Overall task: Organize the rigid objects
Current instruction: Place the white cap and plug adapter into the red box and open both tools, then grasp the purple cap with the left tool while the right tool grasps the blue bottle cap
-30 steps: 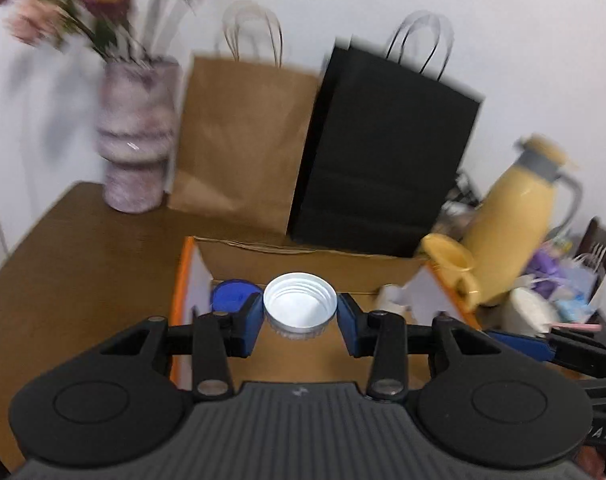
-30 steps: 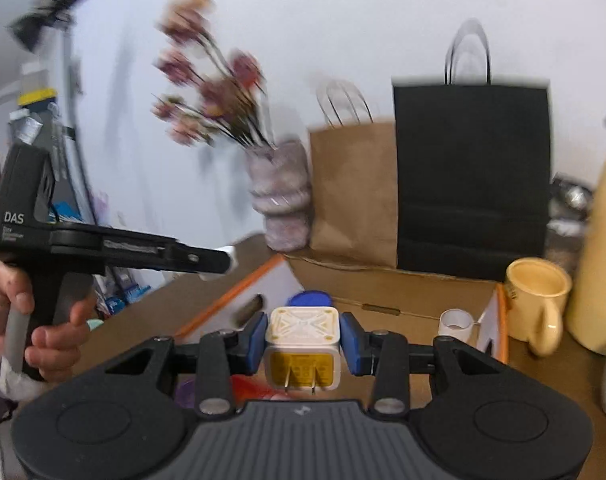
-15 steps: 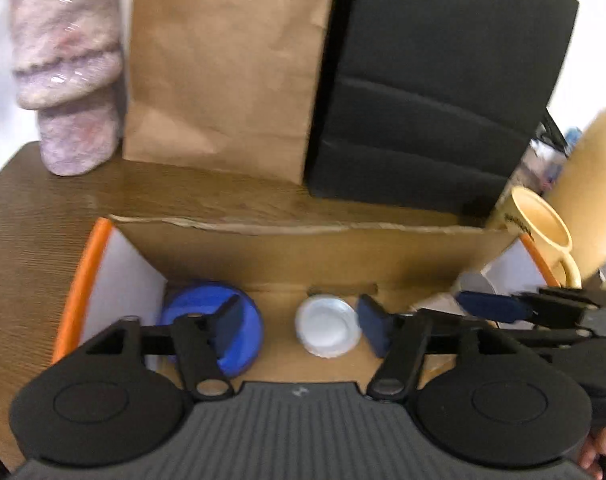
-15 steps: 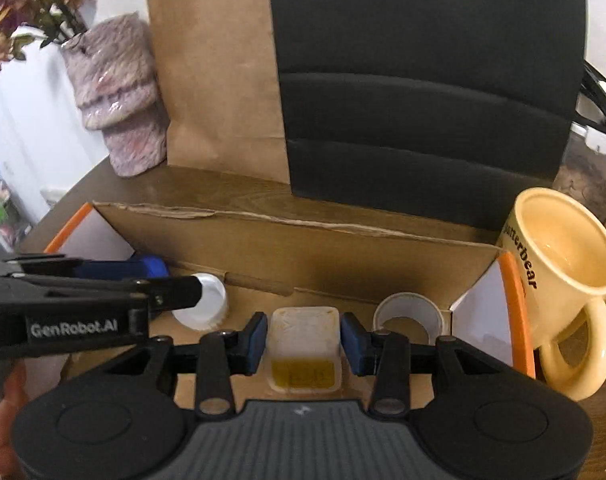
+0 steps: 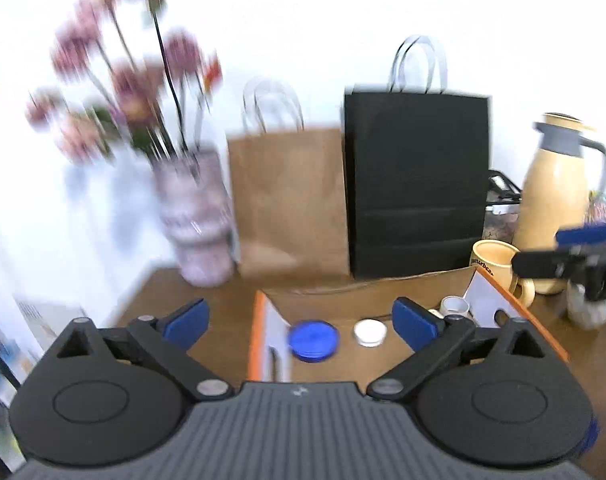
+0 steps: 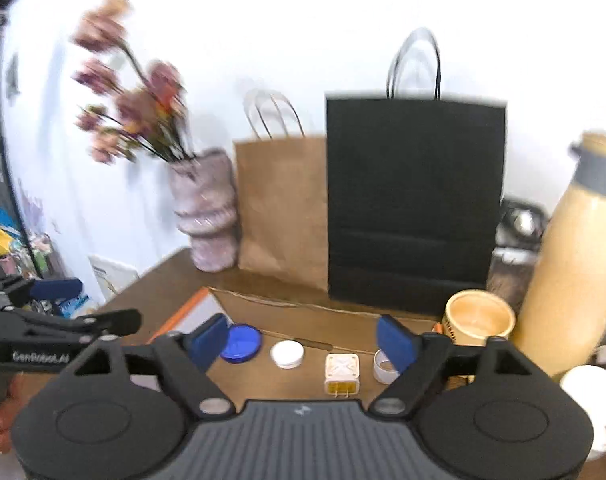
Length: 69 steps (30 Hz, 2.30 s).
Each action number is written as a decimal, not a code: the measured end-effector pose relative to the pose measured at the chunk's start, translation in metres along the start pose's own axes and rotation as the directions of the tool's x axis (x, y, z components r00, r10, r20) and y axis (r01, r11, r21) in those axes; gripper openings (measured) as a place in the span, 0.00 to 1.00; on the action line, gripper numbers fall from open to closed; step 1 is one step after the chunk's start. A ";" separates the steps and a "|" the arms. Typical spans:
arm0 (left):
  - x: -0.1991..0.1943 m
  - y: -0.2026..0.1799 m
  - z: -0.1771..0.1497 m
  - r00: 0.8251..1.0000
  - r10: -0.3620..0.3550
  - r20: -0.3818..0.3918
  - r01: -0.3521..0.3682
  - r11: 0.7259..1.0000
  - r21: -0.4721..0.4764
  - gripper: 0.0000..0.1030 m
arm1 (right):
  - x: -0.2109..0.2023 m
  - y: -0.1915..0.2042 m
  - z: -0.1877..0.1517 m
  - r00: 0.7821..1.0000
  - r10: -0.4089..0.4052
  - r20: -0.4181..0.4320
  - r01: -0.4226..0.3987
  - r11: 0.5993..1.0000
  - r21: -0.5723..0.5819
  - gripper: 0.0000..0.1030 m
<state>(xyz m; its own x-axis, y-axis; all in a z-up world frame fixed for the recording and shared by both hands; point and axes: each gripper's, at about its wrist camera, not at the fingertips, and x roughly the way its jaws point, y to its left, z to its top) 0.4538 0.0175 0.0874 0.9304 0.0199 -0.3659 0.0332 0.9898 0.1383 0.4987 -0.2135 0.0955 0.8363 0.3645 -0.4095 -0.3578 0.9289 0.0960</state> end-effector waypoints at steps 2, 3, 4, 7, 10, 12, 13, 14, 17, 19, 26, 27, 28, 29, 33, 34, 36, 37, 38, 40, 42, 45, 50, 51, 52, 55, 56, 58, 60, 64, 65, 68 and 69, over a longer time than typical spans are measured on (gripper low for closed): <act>-0.042 -0.003 -0.015 0.998 0.017 0.057 -0.018 1.000 0.017 1.00 | -0.034 0.013 -0.018 0.998 0.012 0.064 -0.013 1.000 0.006 0.85; -0.064 -0.004 -0.025 0.996 0.016 0.086 -0.017 1.000 0.008 1.00 | -0.047 0.019 -0.028 0.996 0.026 0.087 -0.028 1.000 0.013 0.86; -0.089 -0.005 -0.039 0.992 0.009 0.122 -0.009 1.000 -0.002 1.00 | -0.064 0.026 -0.041 0.993 0.038 0.112 -0.040 0.999 0.017 0.87; -0.158 -0.013 -0.084 0.974 -0.025 0.226 0.021 1.000 0.016 1.00 | -0.113 0.051 -0.085 0.981 0.047 0.188 -0.051 0.999 0.014 0.96; -0.206 -0.021 -0.132 0.970 -0.025 0.242 0.030 0.999 -0.020 1.00 | -0.150 0.078 -0.130 0.980 0.040 0.197 -0.037 0.999 -0.017 0.99; -0.222 -0.022 -0.155 0.977 -0.007 0.213 0.019 0.998 -0.053 1.00 | -0.172 0.097 -0.157 0.979 0.036 0.201 -0.025 0.998 -0.060 0.99; -0.232 -0.023 -0.166 0.978 0.013 0.206 0.000 0.998 -0.067 1.00 | -0.185 0.104 -0.172 0.977 0.032 0.209 -0.019 0.998 -0.066 1.00; -0.239 -0.022 -0.174 0.979 0.029 0.204 -0.014 0.997 -0.076 1.00 | -0.197 0.110 -0.186 0.976 0.026 0.217 -0.013 0.998 -0.062 1.00; -0.265 -0.014 -0.192 0.980 0.049 0.191 -0.023 0.990 -0.140 1.00 | -0.225 0.120 -0.224 0.979 0.011 0.203 -0.005 1.000 -0.027 1.00; -0.275 -0.010 -0.197 0.981 0.019 0.193 0.012 0.987 -0.158 1.00 | -0.239 0.124 -0.244 0.982 0.007 0.188 0.001 0.999 -0.043 1.00; -0.281 -0.012 -0.204 0.982 -0.005 0.188 0.040 0.983 -0.182 1.00 | -0.255 0.108 -0.261 0.983 -0.086 0.164 0.082 0.996 0.035 1.00; -0.277 -0.013 -0.205 0.983 -0.030 0.180 0.067 0.977 -0.203 1.00 | -0.253 0.102 -0.262 0.983 -0.092 0.160 0.084 0.995 0.060 1.00; -0.273 -0.013 -0.205 0.985 -0.050 0.165 0.087 0.971 -0.221 1.00 | -0.252 0.097 -0.262 0.982 -0.102 0.156 0.091 0.993 0.078 1.00; -0.269 -0.016 -0.206 0.986 -0.065 0.150 0.098 0.969 -0.228 1.00 | -0.249 0.093 -0.262 0.982 -0.113 0.153 0.098 0.990 0.098 1.00; -0.252 -0.032 -0.208 0.989 -0.075 0.131 0.099 0.977 -0.189 1.00 | -0.246 0.078 -0.262 0.980 -0.138 0.146 0.120 0.985 0.122 1.00; -0.245 -0.036 -0.207 0.990 -0.081 0.119 0.102 0.979 -0.177 1.00 | -0.243 0.075 -0.262 0.977 -0.151 0.152 0.134 0.984 0.116 1.00; -0.224 -0.044 -0.204 0.994 -0.094 0.064 0.103 0.982 -0.161 1.00 | -0.233 0.070 -0.261 0.973 -0.177 0.151 0.163 0.981 0.102 1.00; -0.212 -0.046 -0.201 0.994 -0.103 0.025 0.106 0.980 -0.168 1.00 | -0.224 0.067 -0.259 0.970 -0.201 0.138 0.190 0.978 0.089 1.00; -0.199 -0.046 -0.197 0.992 -0.123 -0.014 0.118 0.977 -0.179 1.00 | -0.215 0.064 -0.257 0.967 -0.222 0.124 0.214 0.974 0.077 1.00; -0.179 -0.045 -0.192 0.988 -0.151 -0.046 0.138 0.969 -0.206 1.00 | -0.199 0.061 -0.248 0.966 -0.237 0.105 0.234 0.971 0.042 1.00; -0.157 -0.047 -0.185 0.988 -0.148 -0.048 0.136 0.971 -0.195 1.00 | -0.186 0.056 -0.242 0.965 -0.232 0.118 0.232 0.973 0.014 1.00; -0.128 -0.045 -0.172 0.993 -0.116 -0.019 0.113 0.988 -0.109 1.00 | -0.161 0.039 -0.237 0.972 -0.202 0.119 0.202 0.979 0.016 1.00; -0.060 -0.014 -0.151 0.993 -0.074 -0.095 0.063 0.991 -0.115 1.00 | -0.107 0.003 -0.215 0.984 -0.181 0.001 0.180 0.983 0.036 0.99; -0.048 -0.007 -0.149 0.991 -0.075 -0.111 0.061 0.990 -0.128 1.00 | -0.097 -0.004 -0.211 0.980 -0.197 -0.019 0.198 0.980 0.028 0.98; -0.036 -0.001 -0.147 0.988 -0.084 -0.127 0.066 0.988 -0.139 1.00 | -0.086 -0.010 -0.205 0.977 -0.209 -0.045 0.210 0.978 0.009 0.97; -0.002 0.012 -0.141 0.982 -0.105 -0.155 0.083 0.987 -0.140 1.00 | -0.058 -0.029 -0.197 0.978 -0.186 -0.098 0.187 0.982 0.003 0.86; 0.008 0.014 -0.139 0.984 -0.077 -0.158 0.057 0.990 -0.129 1.00 | -0.051 -0.036 -0.197 0.978 -0.172 -0.121 0.176 0.984 0.026 0.84; 0.022 0.017 -0.136 0.985 -0.054 -0.162 0.036 0.993 -0.112 1.00 | -0.038 -0.045 -0.198 0.975 -0.155 -0.160 0.166 0.985 0.057 0.79; 0.032 0.021 -0.137 0.984 -0.054 -0.171 0.034 0.992 -0.119 1.00 | -0.030 -0.049 -0.199 0.973 -0.160 -0.167 0.173 0.983 0.067 0.73; 0.048 0.034 -0.144 0.966 -0.103 -0.238 0.049 0.974 -0.221 0.97 | -0.015 -0.058 -0.198 0.969 -0.158 -0.188 0.181 0.977 0.111 0.73; 0.051 0.033 -0.145 0.965 -0.095 -0.244 0.042 0.976 -0.214 0.97 | -0.012 -0.060 -0.197 0.967 -0.163 -0.193 0.187 0.976 0.114 0.73; 0.054 0.036 -0.148 0.967 -0.101 -0.236 0.048 0.974 -0.223 0.77 | -0.006 -0.059 -0.196 0.957 -0.191 -0.217 0.212 0.974 0.082 0.53; 0.054 0.037 -0.148 0.967 -0.115 -0.228 0.061 0.971 -0.233 0.57 | -0.007 -0.058 -0.196 0.957 -0.200 -0.210 0.219 0.973 0.070 0.51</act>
<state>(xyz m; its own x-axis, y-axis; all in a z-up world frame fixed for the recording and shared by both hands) 0.4516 0.0764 -0.0634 0.8127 -0.0630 -0.5792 0.0040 0.9947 -0.1026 0.4321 -0.2826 -0.0849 0.7846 0.1486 -0.6019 -0.1359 0.9885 0.0669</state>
